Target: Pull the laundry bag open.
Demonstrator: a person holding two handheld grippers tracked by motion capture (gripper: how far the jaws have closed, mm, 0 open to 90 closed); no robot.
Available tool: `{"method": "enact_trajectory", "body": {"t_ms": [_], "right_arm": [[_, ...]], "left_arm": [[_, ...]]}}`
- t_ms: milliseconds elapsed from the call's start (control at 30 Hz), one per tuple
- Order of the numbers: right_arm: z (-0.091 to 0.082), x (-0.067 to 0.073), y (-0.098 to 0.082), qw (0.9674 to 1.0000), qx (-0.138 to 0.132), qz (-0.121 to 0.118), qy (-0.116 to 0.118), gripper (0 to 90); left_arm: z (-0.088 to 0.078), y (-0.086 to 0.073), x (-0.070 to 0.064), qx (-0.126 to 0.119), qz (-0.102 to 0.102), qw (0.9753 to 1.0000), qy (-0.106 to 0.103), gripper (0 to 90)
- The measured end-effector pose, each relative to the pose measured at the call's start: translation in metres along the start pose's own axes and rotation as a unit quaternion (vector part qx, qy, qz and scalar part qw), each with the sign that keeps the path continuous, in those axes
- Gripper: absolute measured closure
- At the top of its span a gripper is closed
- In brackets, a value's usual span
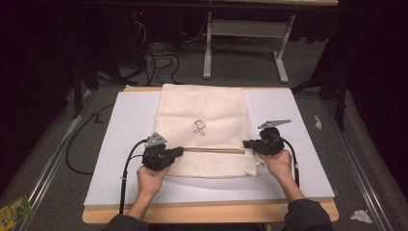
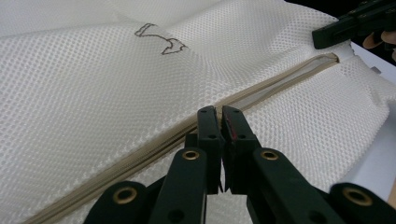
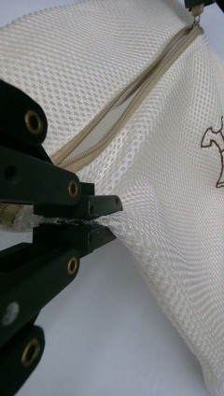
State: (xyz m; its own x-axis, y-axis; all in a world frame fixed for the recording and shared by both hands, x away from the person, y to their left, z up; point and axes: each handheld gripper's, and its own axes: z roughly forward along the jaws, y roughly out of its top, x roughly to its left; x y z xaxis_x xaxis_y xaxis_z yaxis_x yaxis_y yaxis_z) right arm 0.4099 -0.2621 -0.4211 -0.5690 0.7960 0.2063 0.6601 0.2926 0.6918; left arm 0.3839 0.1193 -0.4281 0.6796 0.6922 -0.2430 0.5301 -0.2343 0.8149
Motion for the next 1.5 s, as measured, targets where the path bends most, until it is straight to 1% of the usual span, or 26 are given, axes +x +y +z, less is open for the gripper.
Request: {"method": "enact_trajectory", "body": {"t_ms": [267,333,400,600,667,767,1033,1367,1433,1500], "right_arm": [[-0.001,-0.002,0.000,1.0000,0.001,0.004,-0.002,88.8],[-0.001,-0.002,0.000,1.0000,-0.001,0.001,-0.003,88.8],[-0.002,-0.003,-0.001,1.0000,-0.001,0.004,-0.003,88.9],[-0.002,-0.004,-0.001,1.0000,-0.001,0.003,-0.006,88.9],[-0.002,-0.005,-0.001,1.0000,0.000,0.004,-0.006,88.9],[-0.002,-0.006,-0.001,1.0000,-0.001,0.005,-0.008,88.9],[-0.004,-0.008,-0.003,0.9999,-0.001,0.008,-0.010,88.9],[-0.005,-0.008,-0.002,0.9999,-0.004,0.006,-0.009,88.9],[-0.005,-0.009,-0.002,0.9999,-0.004,0.007,-0.009,88.9],[-0.005,-0.009,-0.003,0.9999,-0.004,0.009,-0.007,88.9]], "left_arm": [[-0.007,-0.002,0.007,-0.004,-0.009,0.9999,0.009,87.0],[-0.009,-0.002,0.008,-0.005,-0.010,0.9999,0.010,87.0],[-0.010,-0.002,0.010,-0.007,-0.013,0.9999,0.008,87.0],[-0.012,-0.003,0.013,-0.009,-0.015,0.9998,0.013,87.1],[-0.014,-0.003,0.014,-0.008,-0.018,0.9997,0.013,87.0],[-0.016,-0.004,0.016,-0.008,-0.017,0.9997,0.019,87.0],[-0.024,-0.004,0.022,-0.014,-0.023,0.9993,0.026,87.1],[-0.026,-0.003,0.024,-0.015,-0.024,0.9993,0.025,87.1],[-0.026,-0.004,0.024,-0.014,-0.022,0.9993,0.027,87.1],[-0.028,-0.004,0.026,-0.016,-0.025,0.9992,0.028,87.1]]}}
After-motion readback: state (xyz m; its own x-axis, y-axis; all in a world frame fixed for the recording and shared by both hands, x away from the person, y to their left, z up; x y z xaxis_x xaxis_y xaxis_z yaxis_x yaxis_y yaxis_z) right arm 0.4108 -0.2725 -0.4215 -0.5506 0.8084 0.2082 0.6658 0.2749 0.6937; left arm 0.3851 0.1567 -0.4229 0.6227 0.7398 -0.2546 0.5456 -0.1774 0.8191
